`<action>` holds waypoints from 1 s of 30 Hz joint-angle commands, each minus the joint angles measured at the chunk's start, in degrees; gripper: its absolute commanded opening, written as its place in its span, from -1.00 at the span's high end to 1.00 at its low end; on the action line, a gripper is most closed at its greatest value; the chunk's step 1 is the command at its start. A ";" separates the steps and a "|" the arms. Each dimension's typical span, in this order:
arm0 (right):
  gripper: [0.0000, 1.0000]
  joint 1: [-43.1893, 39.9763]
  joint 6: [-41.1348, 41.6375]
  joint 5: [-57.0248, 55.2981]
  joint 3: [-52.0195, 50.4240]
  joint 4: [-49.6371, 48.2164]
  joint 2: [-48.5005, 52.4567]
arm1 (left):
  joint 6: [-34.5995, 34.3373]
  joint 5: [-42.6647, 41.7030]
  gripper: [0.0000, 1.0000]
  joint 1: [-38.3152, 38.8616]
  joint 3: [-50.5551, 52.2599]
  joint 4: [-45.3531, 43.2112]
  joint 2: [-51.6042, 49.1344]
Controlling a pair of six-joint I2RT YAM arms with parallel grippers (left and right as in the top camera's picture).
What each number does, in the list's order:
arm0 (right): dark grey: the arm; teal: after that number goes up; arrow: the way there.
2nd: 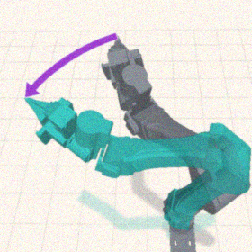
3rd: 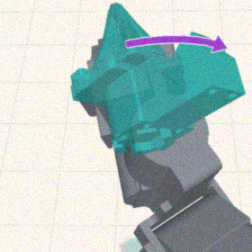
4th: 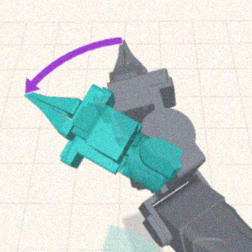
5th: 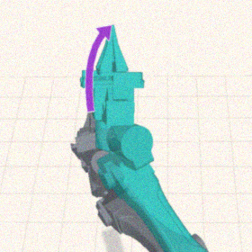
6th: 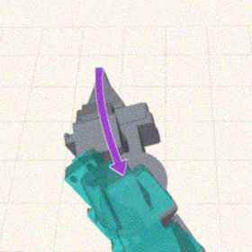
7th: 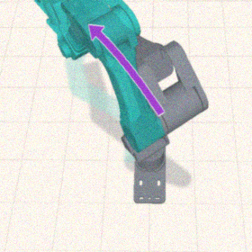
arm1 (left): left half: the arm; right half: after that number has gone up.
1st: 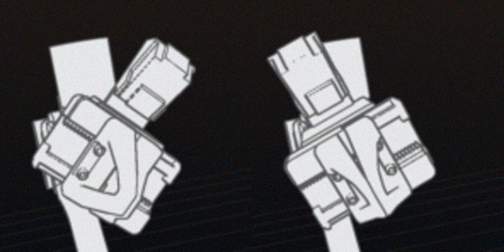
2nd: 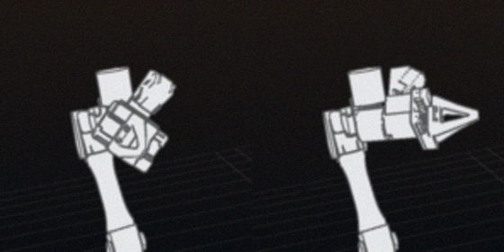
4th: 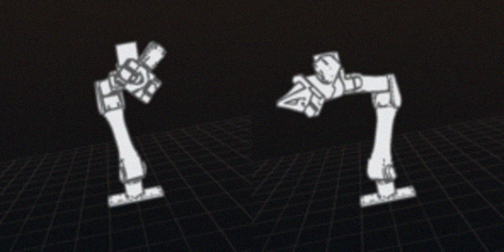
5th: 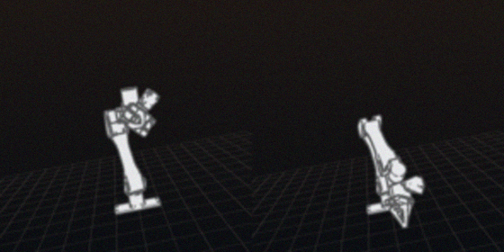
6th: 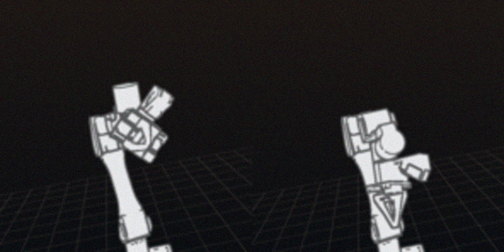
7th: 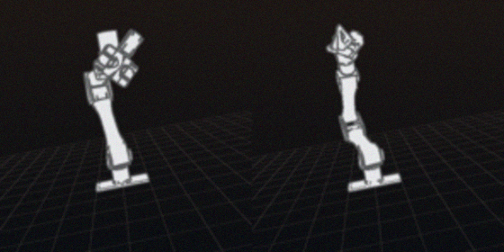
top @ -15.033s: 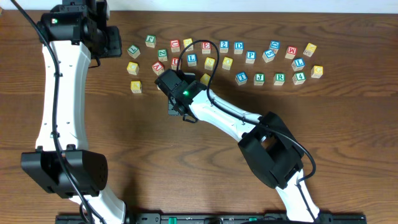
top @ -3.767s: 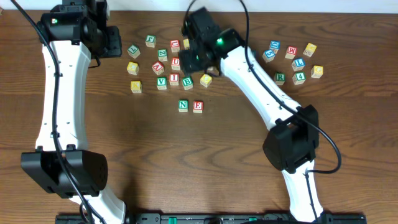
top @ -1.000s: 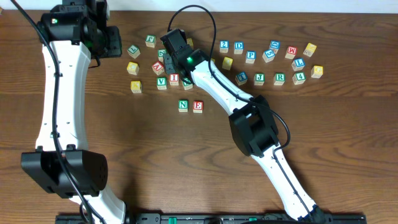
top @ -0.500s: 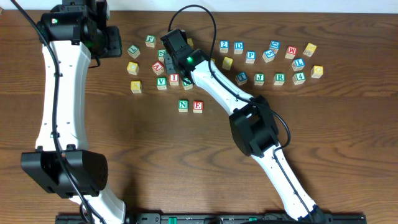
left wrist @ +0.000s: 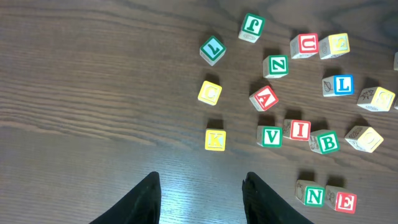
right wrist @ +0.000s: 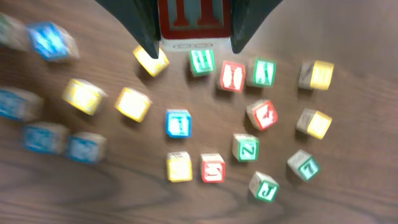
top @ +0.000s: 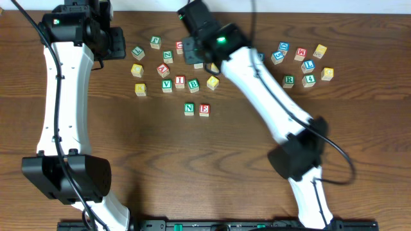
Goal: Spell out NEURIPS
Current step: 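Carry the U block and set it right of the E block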
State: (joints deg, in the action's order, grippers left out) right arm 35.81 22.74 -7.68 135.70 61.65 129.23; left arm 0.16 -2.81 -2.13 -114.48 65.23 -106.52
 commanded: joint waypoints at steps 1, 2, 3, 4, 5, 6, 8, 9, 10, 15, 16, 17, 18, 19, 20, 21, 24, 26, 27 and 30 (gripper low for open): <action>0.75 -1.03 -0.72 -1.03 0.37 7.76 -4.04 | -0.22 0.50 0.15 0.17 -0.87 0.09 0.00; 0.75 -1.18 -0.70 -1.01 0.37 10.05 -4.28 | -0.22 0.50 0.15 0.17 -0.87 0.09 0.00; 0.74 -1.31 -0.59 -1.01 0.37 12.22 -4.33 | -0.22 0.50 0.15 0.17 -0.87 0.09 0.00; 0.69 -1.55 0.13 -1.01 0.35 15.96 -4.31 | -0.22 0.50 0.15 0.17 -0.87 0.09 0.00; 0.69 -1.68 0.92 -1.03 0.33 18.45 -3.98 | -0.22 0.50 0.15 0.17 -0.87 0.09 0.00; 0.69 -1.77 1.07 -1.01 0.31 20.31 -3.67 | -0.22 0.50 0.15 0.17 -0.87 0.09 0.00; 0.69 -1.81 1.07 -1.03 0.22 23.69 -2.86 | -0.22 0.50 0.15 0.17 -0.87 0.09 0.00; 0.69 -1.81 1.07 -1.03 0.09 24.85 -2.51 | -0.22 0.50 0.15 0.17 -0.87 0.09 0.00; 0.70 -1.68 1.05 -1.03 -0.70 25.77 -1.97 | -0.22 0.50 0.15 0.17 -0.87 0.09 0.00; 0.70 -1.38 2.75 -1.01 -8.13 24.41 -1.70 | -0.22 0.50 0.15 0.17 -0.87 0.09 0.00; 0.70 -1.38 3.21 -1.01 -10.01 23.91 -1.70 | -0.22 0.50 0.15 0.17 -0.87 0.09 0.00; 0.70 -1.38 3.50 -0.76 -11.61 23.37 -1.70 | -0.22 0.50 0.15 0.17 -0.87 0.09 0.00; 0.71 -1.38 3.63 -0.52 -13.40 22.64 -1.70 | -0.22 0.50 0.15 0.17 -0.87 0.09 0.00; 0.73 -1.38 3.61 -0.33 -14.80 21.94 -1.70 | -0.22 0.50 0.16 0.17 -0.87 0.09 0.00; 0.73 -1.36 3.63 0.00 -16.48 21.11 -1.70 | -0.22 0.50 0.15 0.17 -0.87 0.09 0.00; 0.73 -1.33 3.63 0.48 -17.68 20.33 -1.70 | -0.22 0.50 0.15 0.17 -0.87 0.09 0.00; 0.72 -1.27 3.63 0.79 -21.29 17.53 -1.70 | -0.22 0.50 0.15 0.17 -0.87 0.09 0.00; 0.72 -1.22 4.22 0.76 -23.26 15.54 -1.70 | -0.22 0.50 0.15 0.17 -0.87 0.09 0.00; 0.73 -1.22 4.55 0.76 -24.06 14.49 -1.70 | -0.22 0.50 0.15 0.17 -0.87 0.09 0.00; 0.72 -1.22 5.62 0.79 -26.47 10.49 -1.70 | -0.22 0.50 0.16 0.17 -0.87 0.09 0.00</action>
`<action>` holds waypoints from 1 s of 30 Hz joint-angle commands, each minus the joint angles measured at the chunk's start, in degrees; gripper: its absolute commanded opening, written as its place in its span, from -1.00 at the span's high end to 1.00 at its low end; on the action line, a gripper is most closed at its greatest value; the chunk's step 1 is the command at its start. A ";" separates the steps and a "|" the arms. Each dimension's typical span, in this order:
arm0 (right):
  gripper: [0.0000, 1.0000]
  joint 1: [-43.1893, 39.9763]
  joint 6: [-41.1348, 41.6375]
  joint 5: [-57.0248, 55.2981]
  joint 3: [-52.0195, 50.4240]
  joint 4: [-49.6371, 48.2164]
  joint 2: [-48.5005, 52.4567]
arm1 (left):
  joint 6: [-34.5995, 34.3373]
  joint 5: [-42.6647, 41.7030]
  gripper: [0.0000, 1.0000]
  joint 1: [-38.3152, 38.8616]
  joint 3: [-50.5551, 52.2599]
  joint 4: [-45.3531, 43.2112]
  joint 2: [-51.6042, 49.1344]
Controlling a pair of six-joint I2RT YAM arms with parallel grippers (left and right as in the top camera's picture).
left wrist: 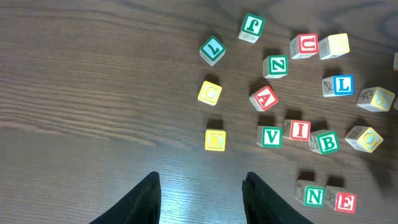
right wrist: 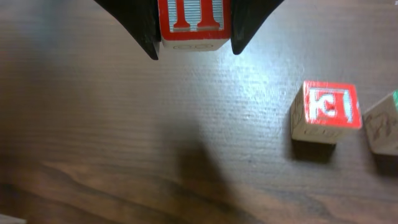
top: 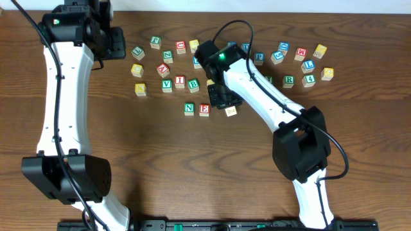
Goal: Spell out NEURIPS
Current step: 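Carry the U block and set it right of the E block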
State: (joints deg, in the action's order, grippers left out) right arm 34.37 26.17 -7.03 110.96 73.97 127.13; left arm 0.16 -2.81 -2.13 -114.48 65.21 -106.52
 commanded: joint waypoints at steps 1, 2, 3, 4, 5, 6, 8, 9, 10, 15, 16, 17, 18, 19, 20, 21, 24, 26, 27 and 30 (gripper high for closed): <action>0.72 0.24 2.58 0.13 -2.75 -3.50 0.39 | -0.22 0.50 0.15 0.17 -0.87 0.11 0.00; 0.72 0.26 2.58 0.15 -3.65 -4.94 0.39 | -0.22 0.50 0.15 0.17 -0.87 0.11 0.00; 0.68 0.33 2.78 0.11 -4.57 -6.40 0.39 | -0.22 0.50 0.15 0.17 -0.87 0.11 0.00; 0.64 0.39 3.17 0.11 -5.27 -7.58 0.39 | -0.22 0.50 0.15 0.17 -0.87 0.11 0.00; 0.61 0.44 3.82 0.11 -6.51 -9.84 0.39 | -0.22 0.50 0.15 0.17 -0.87 0.11 0.00; 0.60 0.46 3.85 0.13 -7.34 -11.56 0.39 | -0.22 0.50 0.15 0.17 -0.87 0.11 0.00; 0.58 0.46 4.04 0.11 -8.35 -14.23 0.39 | -0.22 0.50 0.15 0.17 -0.87 0.11 0.00; 0.59 0.46 4.04 0.11 -8.81 -15.37 0.39 | -0.22 0.50 0.15 0.17 -0.87 0.11 0.00; 0.60 0.46 4.04 0.13 -9.16 -16.35 0.39 | -0.22 0.50 0.15 0.17 -0.87 0.11 0.00; 0.61 0.52 4.04 0.33 -9.51 -19.23 0.50 | -0.22 0.50 0.15 0.17 -0.87 0.11 0.00; 0.60 0.57 4.04 0.35 -9.53 -19.63 0.50 | -0.22 0.50 0.15 0.17 -0.87 0.11 0.00; 0.61 0.63 4.04 0.33 -9.68 -20.26 0.57 | -0.20 0.50 0.15 0.17 -0.87 0.11 0.00; 0.60 0.66 4.04 0.33 -9.99 -20.70 0.66 | -0.22 0.50 0.15 0.17 -0.87 0.11 0.00; 0.60 0.70 4.04 0.33 -10.19 -20.87 0.66 | -0.22 0.50 0.15 0.17 -0.87 0.11 0.00; 0.59 0.74 4.07 0.35 -10.49 -21.11 0.74 | -0.22 0.50 0.15 0.17 -0.87 0.11 0.00; 0.59 0.76 4.33 0.35 -10.60 -21.18 0.79 | -0.22 0.50 0.15 0.17 -0.87 0.11 0.00; 0.58 0.76 4.68 0.37 -10.60 -21.18 0.87 | -0.22 0.50 0.15 0.17 -0.87 0.11 0.00; 0.57 0.76 4.66 0.50 -10.60 -21.27 0.96 | -0.22 0.50 0.15 0.17 -0.87 0.11 0.00; 0.56 0.76 4.66 0.50 -10.60 -21.27 1.05 | -0.20 0.50 0.15 0.17 -0.87 0.11 0.00; 0.55 0.76 4.66 0.50 -10.60 -21.27 1.05 | -0.22 0.50 0.15 0.17 -0.87 0.11 0.00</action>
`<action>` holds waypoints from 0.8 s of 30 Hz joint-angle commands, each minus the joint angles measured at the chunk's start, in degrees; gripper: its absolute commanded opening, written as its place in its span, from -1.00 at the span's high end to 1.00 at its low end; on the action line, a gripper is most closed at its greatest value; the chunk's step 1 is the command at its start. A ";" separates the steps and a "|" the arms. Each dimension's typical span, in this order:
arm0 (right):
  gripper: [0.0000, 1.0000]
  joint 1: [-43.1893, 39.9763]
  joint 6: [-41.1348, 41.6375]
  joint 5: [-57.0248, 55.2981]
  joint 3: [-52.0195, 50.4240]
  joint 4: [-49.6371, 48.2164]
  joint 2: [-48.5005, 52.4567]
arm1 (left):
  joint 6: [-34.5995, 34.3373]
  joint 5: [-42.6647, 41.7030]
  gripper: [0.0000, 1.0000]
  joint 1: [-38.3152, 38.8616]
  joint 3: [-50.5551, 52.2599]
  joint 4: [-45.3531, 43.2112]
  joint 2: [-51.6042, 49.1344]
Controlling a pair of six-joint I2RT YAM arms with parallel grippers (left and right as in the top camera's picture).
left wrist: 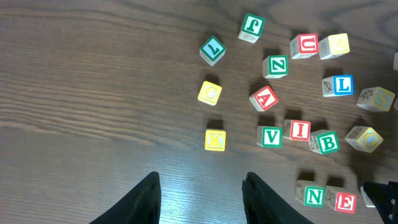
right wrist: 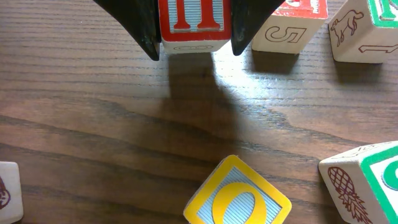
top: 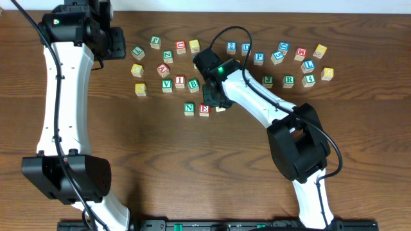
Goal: Spell out NEURIPS
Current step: 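Carry the U block and set it right of the E block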
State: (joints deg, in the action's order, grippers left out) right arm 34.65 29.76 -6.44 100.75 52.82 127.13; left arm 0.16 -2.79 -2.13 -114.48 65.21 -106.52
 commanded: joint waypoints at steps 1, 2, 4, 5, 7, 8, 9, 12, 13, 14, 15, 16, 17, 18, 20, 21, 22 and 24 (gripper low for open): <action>0.55 0.48 1.07 -0.09 -0.39 -0.11 1.05 | -0.22 0.48 0.15 0.17 -0.87 0.11 0.00; 0.55 0.48 1.07 -0.09 -0.39 -0.11 1.05 | -0.22 0.48 0.15 0.17 -0.87 0.11 0.00; 0.55 0.48 1.07 -0.07 -0.39 -0.15 1.07 | -0.22 0.48 0.15 0.17 -0.87 0.11 0.00; 0.55 0.48 1.07 -0.07 -0.39 -0.24 1.07 | -0.22 0.48 0.15 0.17 -0.87 0.11 0.00; 0.55 0.48 1.07 -0.09 -0.39 -0.42 1.09 | -0.22 0.48 0.15 0.17 -0.87 0.11 0.00; 0.55 0.48 1.07 -0.07 -0.39 -0.50 1.14 | -0.22 0.48 0.15 0.17 -0.87 0.11 0.00; 0.55 0.48 1.07 -0.09 -0.39 -0.57 1.14 | -0.22 0.48 0.15 0.17 -0.87 0.11 0.00; 0.55 0.48 1.07 -0.09 -0.39 -0.76 1.16 | -0.22 0.48 0.15 0.17 -0.87 0.11 0.00; 0.55 0.48 1.07 -0.09 -0.39 -0.79 1.16 | -0.22 0.48 0.15 0.17 -0.87 0.11 0.00; 0.55 0.48 1.07 -0.09 -0.39 -0.79 1.16 | -0.22 0.48 0.15 0.17 -0.87 0.11 0.00; 0.55 0.48 1.07 -0.09 -0.39 -0.76 1.16 | -0.22 0.48 0.15 0.17 -0.87 0.11 0.00; 0.54 0.48 1.07 -0.09 -0.39 -0.72 1.16 | -0.22 0.48 0.15 0.17 -0.87 0.11 0.00; 0.53 0.48 1.05 -0.09 -0.39 -0.72 1.16 | -0.22 0.48 0.15 0.17 -0.87 0.11 0.00; 0.53 0.48 1.05 -0.09 -0.39 -0.66 1.16 | -0.22 0.48 0.15 0.17 -0.87 0.11 0.00; 0.53 0.52 1.07 -0.09 -0.39 -0.57 1.16 | -0.22 0.48 0.15 0.17 -0.87 0.11 0.00; 0.52 0.55 1.05 -0.09 -0.39 -0.55 1.16 | -0.22 0.48 0.15 0.17 -0.87 0.11 0.00; 0.51 0.55 1.05 -0.09 -0.39 -0.52 1.16 | -0.22 0.48 0.15 0.17 -0.87 0.11 0.00; 0.50 0.55 1.07 -0.07 -0.39 -0.44 1.16 | -0.22 0.48 0.15 0.17 -0.87 0.11 0.00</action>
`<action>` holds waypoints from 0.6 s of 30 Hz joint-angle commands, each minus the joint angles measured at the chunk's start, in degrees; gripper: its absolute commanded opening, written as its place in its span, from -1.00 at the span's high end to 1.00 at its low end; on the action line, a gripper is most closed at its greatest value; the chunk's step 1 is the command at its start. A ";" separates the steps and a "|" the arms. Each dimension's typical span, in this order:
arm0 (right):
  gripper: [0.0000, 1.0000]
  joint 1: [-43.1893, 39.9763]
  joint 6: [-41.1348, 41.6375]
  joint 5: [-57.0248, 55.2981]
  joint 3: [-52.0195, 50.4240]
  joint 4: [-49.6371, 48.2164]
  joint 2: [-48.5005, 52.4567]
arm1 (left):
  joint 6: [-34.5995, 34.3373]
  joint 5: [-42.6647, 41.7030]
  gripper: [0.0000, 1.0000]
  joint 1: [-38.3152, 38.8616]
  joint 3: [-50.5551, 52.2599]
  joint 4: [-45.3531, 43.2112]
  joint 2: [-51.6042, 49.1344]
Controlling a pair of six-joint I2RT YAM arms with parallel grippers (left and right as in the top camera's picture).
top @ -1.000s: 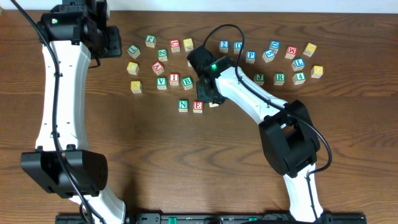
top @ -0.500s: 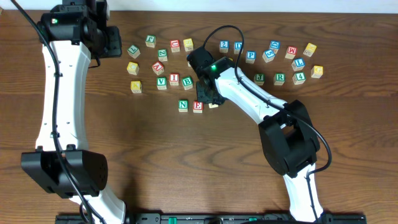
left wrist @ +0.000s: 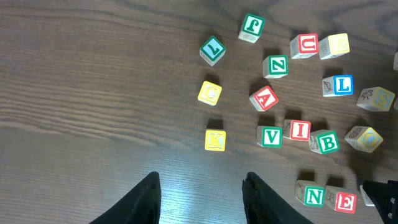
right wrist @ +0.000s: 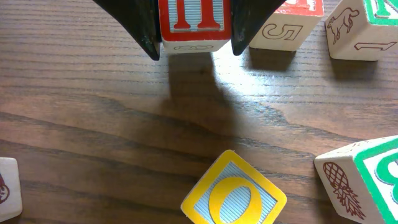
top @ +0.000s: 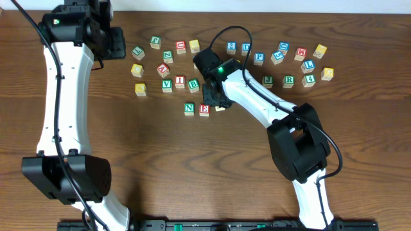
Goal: Spell out NEURIPS
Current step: 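Carry the U block and set it right of the E block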
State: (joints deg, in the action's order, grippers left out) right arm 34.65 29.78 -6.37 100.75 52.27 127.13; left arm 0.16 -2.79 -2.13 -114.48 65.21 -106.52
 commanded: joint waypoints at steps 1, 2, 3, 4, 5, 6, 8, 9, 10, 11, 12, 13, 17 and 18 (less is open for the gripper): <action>0.49 0.55 1.03 -0.09 -0.39 0.28 1.16 | -0.22 0.48 0.15 0.17 -0.87 0.11 0.00; 0.48 0.59 1.03 0.02 -0.39 0.52 1.16 | -0.22 0.48 0.15 0.17 -0.87 0.11 0.00; 0.47 0.59 1.03 0.48 -0.39 0.76 1.16 | -0.22 0.48 0.15 0.17 -0.87 0.11 0.00; 0.47 0.59 1.03 0.70 -0.39 0.94 1.16 | -0.22 0.48 0.15 0.17 -0.87 0.11 0.00; 0.46 0.59 1.03 0.94 -0.39 1.31 1.16 | -0.22 0.48 0.15 0.17 -0.87 0.11 0.00; 0.46 0.59 1.03 0.96 -0.39 1.38 1.16 | -0.22 0.48 0.15 0.17 -0.87 0.11 0.00; 0.44 0.59 1.03 0.94 -0.39 1.38 1.16 | -0.22 0.48 0.15 0.17 -0.87 0.11 0.00; 0.43 0.59 1.03 0.92 -0.39 1.38 1.16 | -0.22 0.48 0.15 0.17 -0.87 0.11 0.00; 0.42 0.59 1.03 0.92 -0.39 1.36 1.16 | -0.22 0.48 0.15 0.17 -0.87 0.11 0.00; 0.39 0.59 1.03 0.94 -0.39 1.36 1.16 | -0.22 0.48 0.15 0.17 -0.87 0.11 0.00; 0.36 0.59 1.03 0.94 -0.39 1.33 1.16 | -0.22 0.48 0.15 0.17 -0.87 0.11 0.00; 0.33 0.59 1.03 0.94 -0.39 1.33 1.16 | -0.22 0.48 0.15 0.17 -0.87 0.11 0.00; 0.30 0.59 1.03 0.94 -0.39 1.33 1.16 | -0.22 0.48 0.15 0.17 -0.87 0.11 0.00; 0.29 0.59 1.03 0.94 -0.39 1.36 1.16 | -0.22 0.48 0.15 0.17 -0.87 0.11 0.00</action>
State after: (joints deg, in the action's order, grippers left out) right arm 34.65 30.00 -5.56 100.75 53.49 127.13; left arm 0.16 -2.79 -2.13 -114.48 65.21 -106.52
